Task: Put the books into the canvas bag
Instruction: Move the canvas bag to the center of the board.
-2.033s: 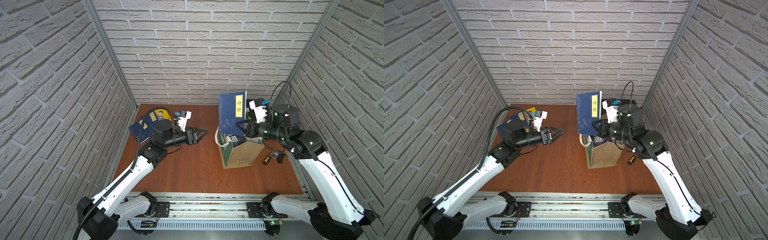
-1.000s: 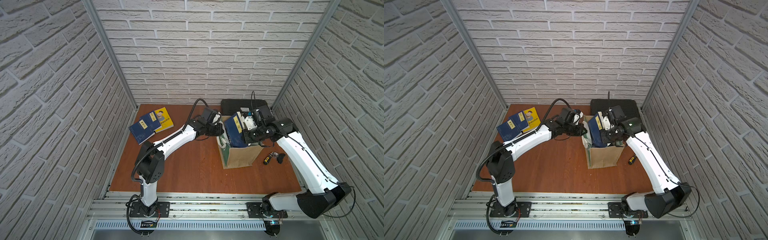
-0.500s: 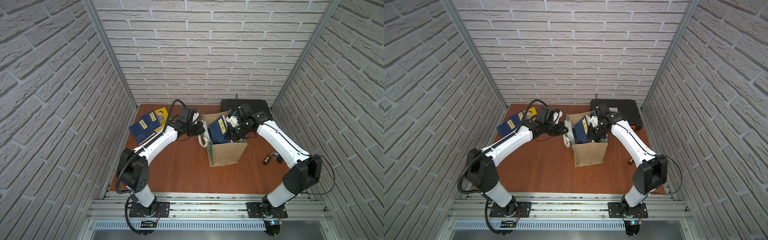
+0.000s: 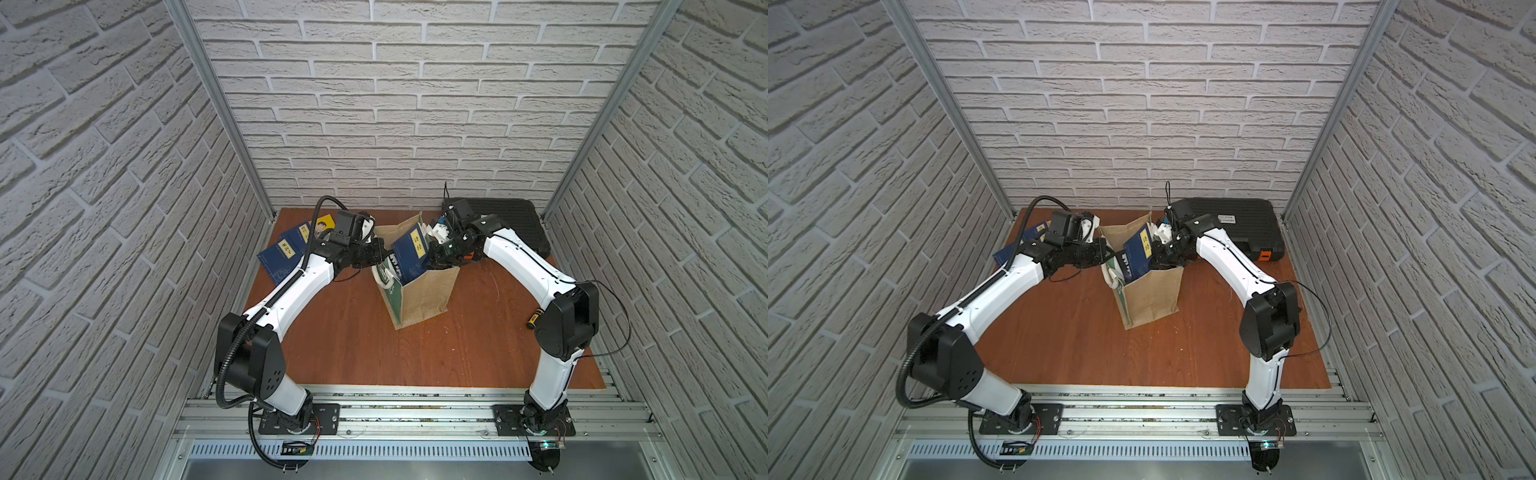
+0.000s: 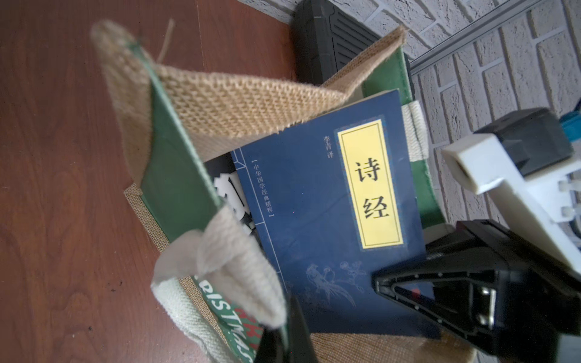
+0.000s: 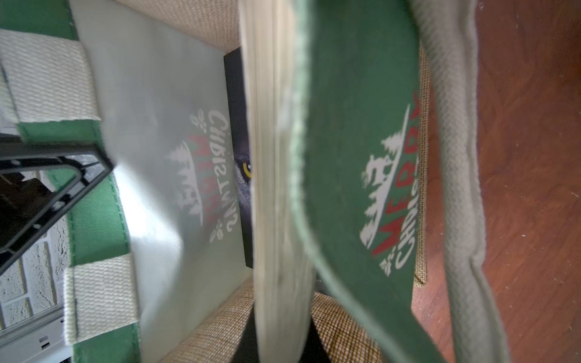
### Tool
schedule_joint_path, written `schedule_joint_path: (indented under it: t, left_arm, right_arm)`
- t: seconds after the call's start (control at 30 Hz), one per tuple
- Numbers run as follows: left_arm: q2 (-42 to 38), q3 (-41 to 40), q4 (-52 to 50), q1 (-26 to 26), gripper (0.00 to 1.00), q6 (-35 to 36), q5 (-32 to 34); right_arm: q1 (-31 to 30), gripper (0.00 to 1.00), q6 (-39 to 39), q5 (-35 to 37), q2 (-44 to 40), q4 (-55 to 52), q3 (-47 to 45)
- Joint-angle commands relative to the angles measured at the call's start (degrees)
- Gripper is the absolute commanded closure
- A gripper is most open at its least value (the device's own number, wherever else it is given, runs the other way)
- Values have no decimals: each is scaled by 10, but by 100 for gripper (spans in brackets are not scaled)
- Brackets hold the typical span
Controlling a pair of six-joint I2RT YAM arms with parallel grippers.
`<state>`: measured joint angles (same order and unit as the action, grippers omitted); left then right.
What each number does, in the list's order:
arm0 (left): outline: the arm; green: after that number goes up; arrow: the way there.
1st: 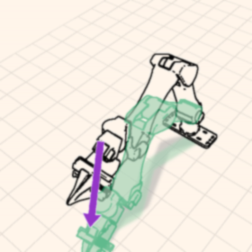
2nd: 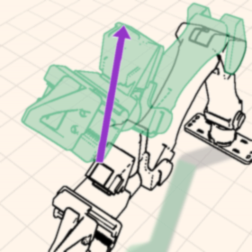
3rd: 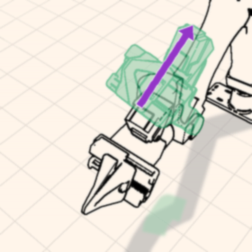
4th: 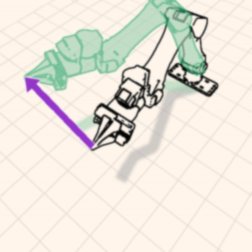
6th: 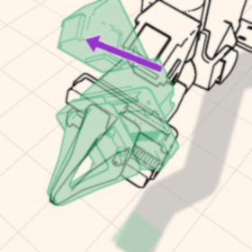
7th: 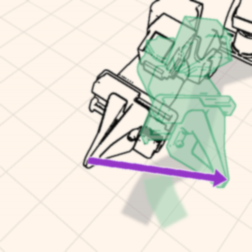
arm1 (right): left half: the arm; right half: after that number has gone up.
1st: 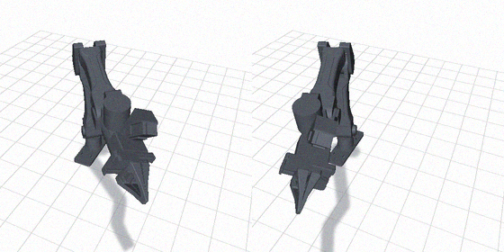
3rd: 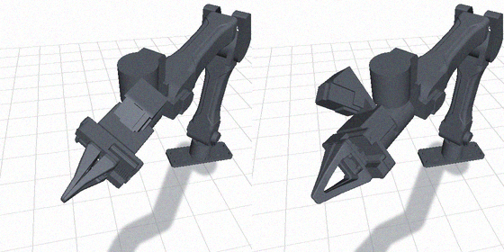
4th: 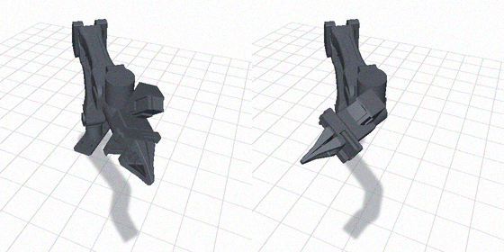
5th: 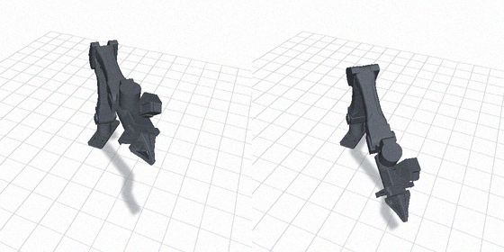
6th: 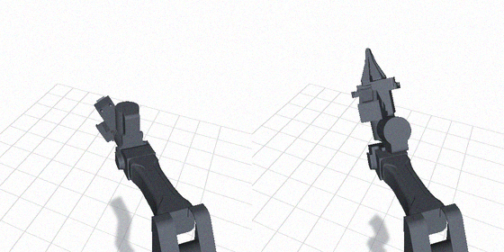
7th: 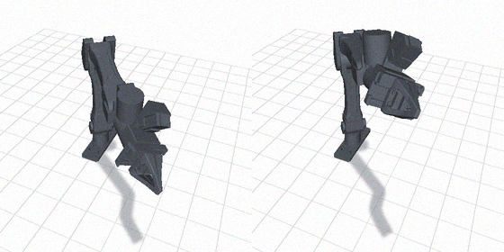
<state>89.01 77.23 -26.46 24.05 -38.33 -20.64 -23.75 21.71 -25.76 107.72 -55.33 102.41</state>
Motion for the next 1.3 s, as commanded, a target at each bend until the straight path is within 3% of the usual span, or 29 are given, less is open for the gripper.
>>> schedule_joint_path:
  t: [0.0,0.2,0.33,0.5,0.7,0.77,0.97,1.27]
  left_arm:
    - [26,35,48,2,100,19,-37]
    - [100,171,-6,19,100,48,-51]
    - [124,198,-9,23,100,44,-55]
    - [104,156,-6,14,100,40,-43]
    - [35,88,0,-15,100,41,-49]
    - [6,71,-4,-27,95,44,-48]
    - [-65,30,-11,-67,71,51,-64]
    - [-149,-71,-29,-154,62,41,-36]
  right_arm:
    - [-18,94,-3,-27,22,18,7]
    - [-22,94,-13,-28,44,16,31]
    - [-22,94,-11,-7,52,17,40]
    - [-21,67,-14,27,78,1,56]
    - [-18,64,-20,175,69,-77,92]
    - [-18,62,-20,207,60,-97,102]
    - [-18,57,-29,212,-4,-112,105]
    - [-40,59,-24,269,-83,-117,98]
